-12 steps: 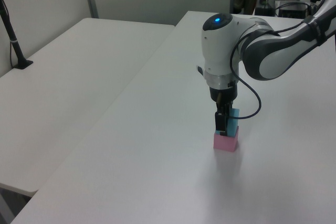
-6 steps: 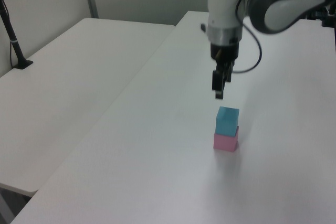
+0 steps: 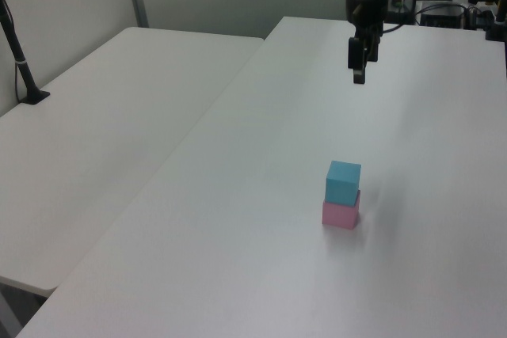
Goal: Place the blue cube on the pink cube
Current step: 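Open the gripper and raise it away from the stacked cubes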
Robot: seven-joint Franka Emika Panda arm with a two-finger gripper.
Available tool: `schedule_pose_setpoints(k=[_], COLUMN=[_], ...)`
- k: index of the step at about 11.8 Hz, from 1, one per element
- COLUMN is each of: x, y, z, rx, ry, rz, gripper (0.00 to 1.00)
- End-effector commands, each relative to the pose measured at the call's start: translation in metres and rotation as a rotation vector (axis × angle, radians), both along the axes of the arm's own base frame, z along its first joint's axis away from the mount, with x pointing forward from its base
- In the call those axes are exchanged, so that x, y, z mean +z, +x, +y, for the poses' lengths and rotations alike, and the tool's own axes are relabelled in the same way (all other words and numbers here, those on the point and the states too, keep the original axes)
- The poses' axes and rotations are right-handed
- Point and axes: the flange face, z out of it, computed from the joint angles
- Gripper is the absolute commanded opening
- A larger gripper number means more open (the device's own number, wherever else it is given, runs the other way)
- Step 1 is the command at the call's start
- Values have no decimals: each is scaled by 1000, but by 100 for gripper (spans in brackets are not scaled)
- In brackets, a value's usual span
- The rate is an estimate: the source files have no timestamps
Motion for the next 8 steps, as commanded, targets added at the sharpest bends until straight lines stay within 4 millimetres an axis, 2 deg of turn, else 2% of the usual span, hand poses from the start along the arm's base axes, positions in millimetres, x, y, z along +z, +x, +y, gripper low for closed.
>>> schedule_pose_setpoints(k=[1, 3, 4, 8], x=[8, 13, 22, 25], y=[11, 15, 17, 17], z=[-92, -136, -151, -155], rx=[6, -9, -5, 0], ry=[4, 3, 5, 3], rz=[1, -9, -26, -33], gripper=[100, 100, 100, 100])
